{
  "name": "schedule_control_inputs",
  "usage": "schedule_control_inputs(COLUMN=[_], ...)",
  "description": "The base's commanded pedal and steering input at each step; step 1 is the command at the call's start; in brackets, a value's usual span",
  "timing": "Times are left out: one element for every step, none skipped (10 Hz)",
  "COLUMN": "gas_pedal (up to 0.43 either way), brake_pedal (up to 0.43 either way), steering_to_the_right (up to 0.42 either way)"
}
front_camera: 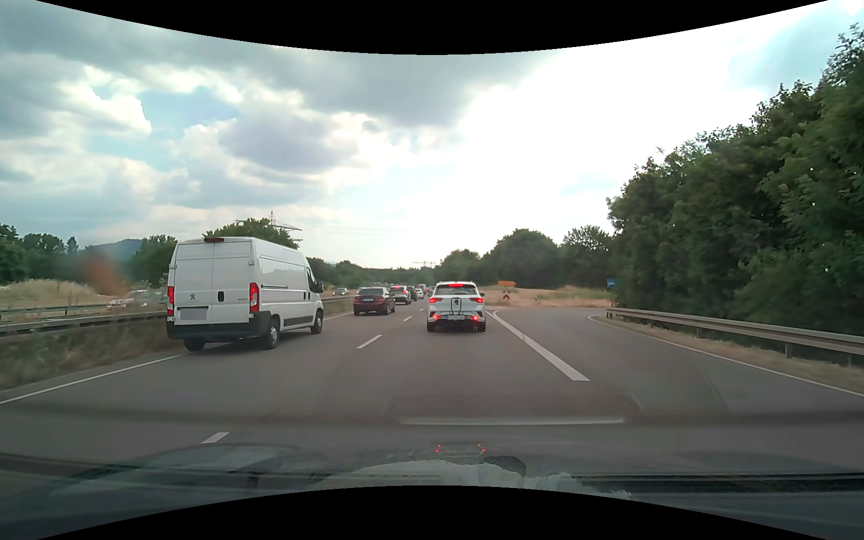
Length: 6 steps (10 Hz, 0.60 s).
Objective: Follow the waypoints while adhering to traffic rules and regulations
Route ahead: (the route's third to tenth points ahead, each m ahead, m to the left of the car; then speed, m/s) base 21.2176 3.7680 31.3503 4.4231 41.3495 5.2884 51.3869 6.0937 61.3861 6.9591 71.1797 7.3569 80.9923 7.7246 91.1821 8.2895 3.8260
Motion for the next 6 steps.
schedule_control_inputs(gas_pedal=[0.0, 0.0, 0.0, 0.0, 0.0, 0.0], brake_pedal=[0.0, 0.0, 0.0, 0.0, 0.0, 0.0], steering_to_the_right=[0.0, 0.0, 0.0, 0.0, 0.0, 0.0])
